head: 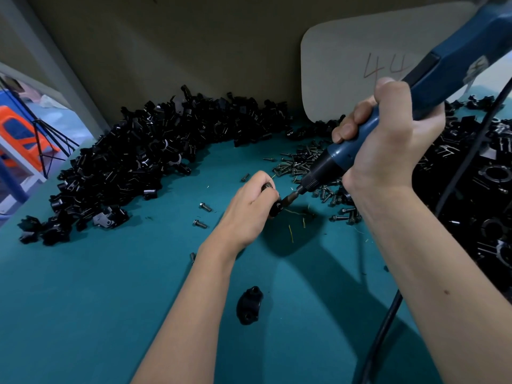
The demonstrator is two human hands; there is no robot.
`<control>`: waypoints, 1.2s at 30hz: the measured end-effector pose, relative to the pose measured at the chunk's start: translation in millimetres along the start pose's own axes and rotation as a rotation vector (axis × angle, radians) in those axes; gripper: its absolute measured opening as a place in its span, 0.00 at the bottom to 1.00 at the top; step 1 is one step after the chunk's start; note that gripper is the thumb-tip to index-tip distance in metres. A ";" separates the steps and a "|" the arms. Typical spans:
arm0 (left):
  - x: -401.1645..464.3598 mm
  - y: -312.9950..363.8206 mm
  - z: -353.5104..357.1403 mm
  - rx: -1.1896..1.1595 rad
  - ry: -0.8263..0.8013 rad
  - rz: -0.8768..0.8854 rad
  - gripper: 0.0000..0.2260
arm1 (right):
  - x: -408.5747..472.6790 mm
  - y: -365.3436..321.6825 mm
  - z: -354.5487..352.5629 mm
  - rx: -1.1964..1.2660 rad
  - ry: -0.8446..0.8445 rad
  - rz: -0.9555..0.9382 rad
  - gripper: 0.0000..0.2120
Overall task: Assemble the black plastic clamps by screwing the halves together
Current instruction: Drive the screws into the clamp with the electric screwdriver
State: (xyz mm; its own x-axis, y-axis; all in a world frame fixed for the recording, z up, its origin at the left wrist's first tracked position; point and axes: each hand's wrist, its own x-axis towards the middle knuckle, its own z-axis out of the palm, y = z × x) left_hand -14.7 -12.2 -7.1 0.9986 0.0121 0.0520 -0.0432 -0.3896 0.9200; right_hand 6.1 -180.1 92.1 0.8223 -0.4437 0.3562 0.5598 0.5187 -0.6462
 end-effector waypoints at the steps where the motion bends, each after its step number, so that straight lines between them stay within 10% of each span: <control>1: 0.0 -0.1 -0.1 0.001 -0.002 0.000 0.10 | -0.2 0.1 0.0 -0.002 -0.003 -0.004 0.08; 36: 2.0 -1.4 2.9 0.003 0.001 0.010 0.10 | -4.0 2.4 3.5 -0.022 -0.045 -0.034 0.09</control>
State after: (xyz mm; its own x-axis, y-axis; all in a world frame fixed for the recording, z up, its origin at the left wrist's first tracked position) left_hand -12.6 -14.3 -9.5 0.9981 0.0087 0.0612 -0.0529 -0.3929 0.9181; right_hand 4.5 -174.5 91.5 0.8072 -0.4269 0.4077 0.5852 0.4877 -0.6478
